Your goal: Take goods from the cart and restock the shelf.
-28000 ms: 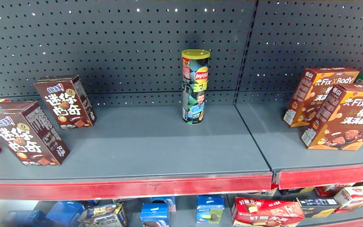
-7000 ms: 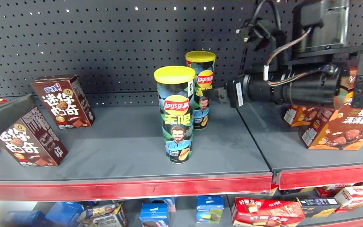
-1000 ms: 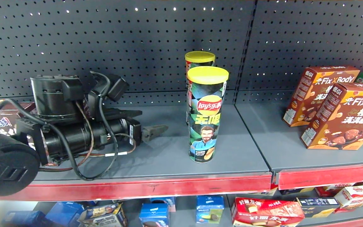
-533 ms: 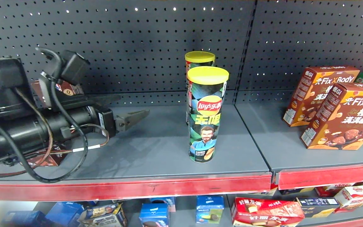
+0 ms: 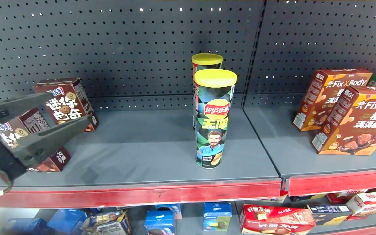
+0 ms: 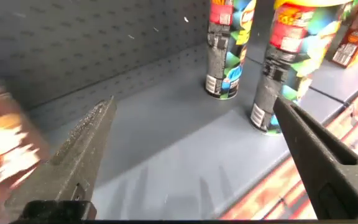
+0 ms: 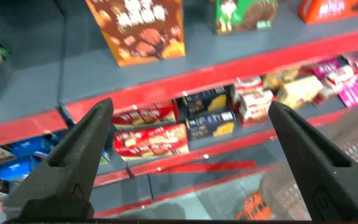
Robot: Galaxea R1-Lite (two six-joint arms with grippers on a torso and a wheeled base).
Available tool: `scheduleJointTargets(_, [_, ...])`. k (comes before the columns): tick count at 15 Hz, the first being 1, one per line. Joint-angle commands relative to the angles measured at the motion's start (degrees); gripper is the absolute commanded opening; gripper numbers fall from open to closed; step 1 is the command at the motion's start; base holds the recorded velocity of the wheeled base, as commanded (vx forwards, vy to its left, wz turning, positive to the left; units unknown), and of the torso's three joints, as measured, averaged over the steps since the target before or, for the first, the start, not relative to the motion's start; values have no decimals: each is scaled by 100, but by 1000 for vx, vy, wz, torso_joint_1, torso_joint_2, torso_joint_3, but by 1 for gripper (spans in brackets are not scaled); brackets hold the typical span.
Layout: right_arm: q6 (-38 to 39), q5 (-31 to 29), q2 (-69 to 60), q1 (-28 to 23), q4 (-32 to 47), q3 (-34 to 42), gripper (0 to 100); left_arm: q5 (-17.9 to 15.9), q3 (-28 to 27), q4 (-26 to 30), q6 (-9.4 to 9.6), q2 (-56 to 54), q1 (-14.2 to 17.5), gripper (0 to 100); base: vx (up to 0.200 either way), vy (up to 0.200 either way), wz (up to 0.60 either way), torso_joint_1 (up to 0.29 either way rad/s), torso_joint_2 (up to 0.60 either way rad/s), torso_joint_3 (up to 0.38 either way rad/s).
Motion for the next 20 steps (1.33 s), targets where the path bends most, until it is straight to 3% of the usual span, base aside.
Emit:
scheduleJointTargets(1, [-3,-2,-31,-72,-2,78,100,-105,453,179,-14,-1276,511,100,0,0,0,0,0,0])
scheduleJointTargets(7, [-20,-19,189,-204,-64,8,100,106,374,3194,-66,-4194,598,100,0,0,0,0,0,0])
scheduleJointTargets(9, [-11,-19,180,-204,-55,17,100,308,382,3730,-277,-4686,598,100,0,0,0,0,0,0])
scheduleJointTargets(10, [-11,-19,180,-204,-64,17,100,660,444,4029,-356,-5082,625,100,0,0,0,0,0,0])
scheduleJointTargets(13, [-11,-10,171,-195,-81,17,100,1750,541,4170,-348,-5310,669,100,0,0,0,0,0,0])
scheduleJointTargets(16, [6,-10,153,-186,-90,17,100,2066,620,4170,-295,-5310,678,100,0,0,0,0,0,0])
scheduleJointTargets(18, [41,-2,127,-186,-160,26,100,2805,980,4117,-286,-5310,669,100,0,0,0,0,0,0])
scheduleJointTargets(20, [50,-2,101,-186,-151,34,100,2928,1446,3554,-312,-5310,669,100,0,0,0,0,0,0])
